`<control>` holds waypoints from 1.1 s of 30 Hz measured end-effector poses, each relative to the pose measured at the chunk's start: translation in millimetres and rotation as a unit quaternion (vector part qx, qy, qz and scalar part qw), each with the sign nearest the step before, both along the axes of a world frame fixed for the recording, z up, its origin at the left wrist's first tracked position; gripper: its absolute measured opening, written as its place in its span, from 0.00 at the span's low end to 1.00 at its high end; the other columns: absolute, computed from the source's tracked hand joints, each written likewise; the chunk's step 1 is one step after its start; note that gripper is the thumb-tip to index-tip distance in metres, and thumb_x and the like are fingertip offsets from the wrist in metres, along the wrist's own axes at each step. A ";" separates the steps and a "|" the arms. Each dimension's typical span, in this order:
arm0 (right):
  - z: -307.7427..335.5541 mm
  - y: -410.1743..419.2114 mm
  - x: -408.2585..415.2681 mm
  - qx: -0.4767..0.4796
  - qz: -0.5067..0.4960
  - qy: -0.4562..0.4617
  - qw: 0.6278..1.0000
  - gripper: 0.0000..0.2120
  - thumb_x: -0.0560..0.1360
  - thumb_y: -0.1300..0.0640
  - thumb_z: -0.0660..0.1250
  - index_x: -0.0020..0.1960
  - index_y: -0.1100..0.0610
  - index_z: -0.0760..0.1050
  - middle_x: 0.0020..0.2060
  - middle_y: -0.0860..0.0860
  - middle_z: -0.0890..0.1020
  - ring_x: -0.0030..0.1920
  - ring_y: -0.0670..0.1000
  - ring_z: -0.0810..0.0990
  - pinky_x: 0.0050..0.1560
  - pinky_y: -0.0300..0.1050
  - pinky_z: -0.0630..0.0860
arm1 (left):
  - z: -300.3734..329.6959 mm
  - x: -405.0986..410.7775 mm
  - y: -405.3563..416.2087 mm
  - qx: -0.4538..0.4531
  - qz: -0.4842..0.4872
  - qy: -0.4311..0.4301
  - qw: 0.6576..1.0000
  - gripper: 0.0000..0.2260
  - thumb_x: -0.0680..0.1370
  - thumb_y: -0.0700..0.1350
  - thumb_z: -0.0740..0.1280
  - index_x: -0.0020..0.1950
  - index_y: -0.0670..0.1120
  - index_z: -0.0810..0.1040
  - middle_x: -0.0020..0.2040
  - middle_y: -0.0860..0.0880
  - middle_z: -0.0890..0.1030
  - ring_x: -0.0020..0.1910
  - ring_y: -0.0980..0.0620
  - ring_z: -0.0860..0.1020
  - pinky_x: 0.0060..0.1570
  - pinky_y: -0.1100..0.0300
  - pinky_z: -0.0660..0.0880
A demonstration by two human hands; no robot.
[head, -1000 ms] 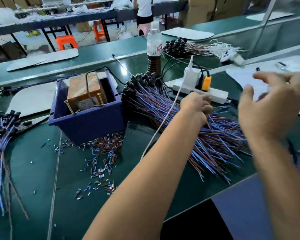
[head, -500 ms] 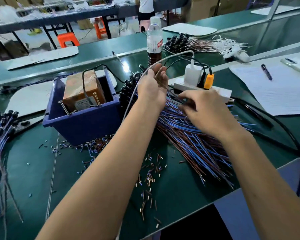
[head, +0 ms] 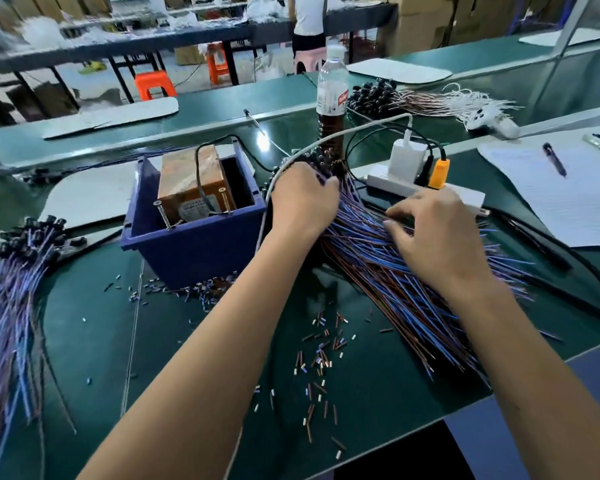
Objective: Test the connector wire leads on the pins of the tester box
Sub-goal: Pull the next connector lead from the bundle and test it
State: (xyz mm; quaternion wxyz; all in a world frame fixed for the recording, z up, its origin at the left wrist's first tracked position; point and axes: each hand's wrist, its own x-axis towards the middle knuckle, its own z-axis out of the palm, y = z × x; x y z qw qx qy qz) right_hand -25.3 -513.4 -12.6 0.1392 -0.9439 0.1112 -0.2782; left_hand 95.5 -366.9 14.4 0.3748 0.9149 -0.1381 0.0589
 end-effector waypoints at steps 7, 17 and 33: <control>14.7 67.3 2.3 0.042 0.107 -0.161 0.980 0.07 0.78 0.63 0.69 0.53 0.60 0.86 0.46 0.56 0.86 0.47 0.57 0.83 0.51 0.50 0.78 | 2.6 -45.2 102.9 -0.085 -0.264 0.234 0.932 0.07 0.84 0.41 0.66 0.58 0.43 0.82 0.44 0.47 0.87 0.31 0.53 0.76 0.28 0.64 0.72; 15.2 274.6 34.9 -0.005 0.422 0.016 0.906 0.09 0.82 0.56 0.63 0.55 0.56 0.82 0.48 0.53 0.82 0.48 0.59 0.81 0.47 0.55 0.78 | -15.9 -42.3 295.2 0.049 0.240 0.092 0.965 0.08 0.77 0.39 0.67 0.41 0.45 0.84 0.37 0.46 0.84 0.39 0.48 0.83 0.37 0.61 0.78; -9.2 366.7 97.9 -0.077 0.394 0.300 0.866 0.08 0.81 0.61 0.58 0.60 0.59 0.68 0.41 0.57 0.76 0.31 0.56 0.75 0.31 0.49 0.75 | -44.9 24.5 345.9 0.358 0.390 -0.021 0.848 0.11 0.78 0.41 0.64 0.58 0.46 0.81 0.62 0.40 0.74 0.64 0.39 0.69 0.57 0.51 0.70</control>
